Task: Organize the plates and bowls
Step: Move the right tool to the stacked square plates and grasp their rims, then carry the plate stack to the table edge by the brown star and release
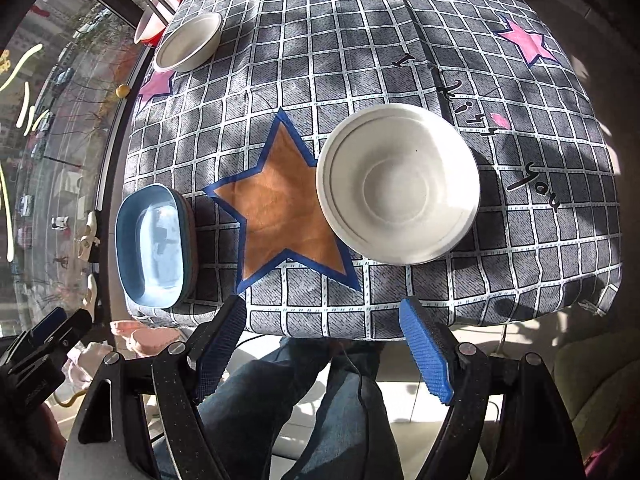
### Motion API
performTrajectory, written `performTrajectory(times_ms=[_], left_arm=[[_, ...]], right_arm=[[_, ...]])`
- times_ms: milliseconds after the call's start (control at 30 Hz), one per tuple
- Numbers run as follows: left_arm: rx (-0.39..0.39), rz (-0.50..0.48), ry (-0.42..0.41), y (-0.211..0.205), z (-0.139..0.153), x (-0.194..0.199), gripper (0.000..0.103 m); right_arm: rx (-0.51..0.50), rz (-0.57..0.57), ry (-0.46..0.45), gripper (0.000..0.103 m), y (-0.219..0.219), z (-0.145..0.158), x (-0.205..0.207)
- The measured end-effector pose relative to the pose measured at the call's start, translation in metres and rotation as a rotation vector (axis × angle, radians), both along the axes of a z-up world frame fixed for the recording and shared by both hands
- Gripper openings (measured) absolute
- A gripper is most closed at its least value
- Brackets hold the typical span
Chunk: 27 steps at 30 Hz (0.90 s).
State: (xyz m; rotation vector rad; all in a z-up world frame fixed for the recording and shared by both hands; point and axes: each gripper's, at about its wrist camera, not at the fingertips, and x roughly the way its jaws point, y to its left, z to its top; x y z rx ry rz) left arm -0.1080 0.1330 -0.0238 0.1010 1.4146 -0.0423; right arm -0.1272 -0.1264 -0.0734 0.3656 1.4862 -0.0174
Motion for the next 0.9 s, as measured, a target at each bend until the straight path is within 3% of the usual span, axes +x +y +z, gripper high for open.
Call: performTrajectory(times_ms=[200,433,633,733,800,900], left_arm=[[0.04,-0.094,-0.074,0.004,0.016,0.032,0.08],[-0.058,-0.26,-0.104,0.022,-0.008,0.094,0.08],[-0.207,-0.561,-0.077,0.047,-0.03,0.126,0.08],[-0.259,-0.609,-0.022,0.072,-0.037,0.137,0.08],[-0.299,-0.609,0.012,0.091,-0.036,0.144,0.08],[-0.342,-0.599,0.022,0.117,-0.029,0.151,0.08]], right_arm=[[0.014,-0.071,-0.047,0.08,0.002,0.006,-0.01],[-0.076,-0.242,-0.126,0.08,0.036,0.011,-0.004],[-0.286,-0.5,-0.047,0.08,0.1,0.02,-0.01],[-0.347,-0.604,0.023,0.08,0.142,0.025,0.004],[-0.36,-0.61,0.069,0.08,0.171,0.026,0.019],[-0.372,-0.569,0.064,0.08,0.207,0.031,0.043]])
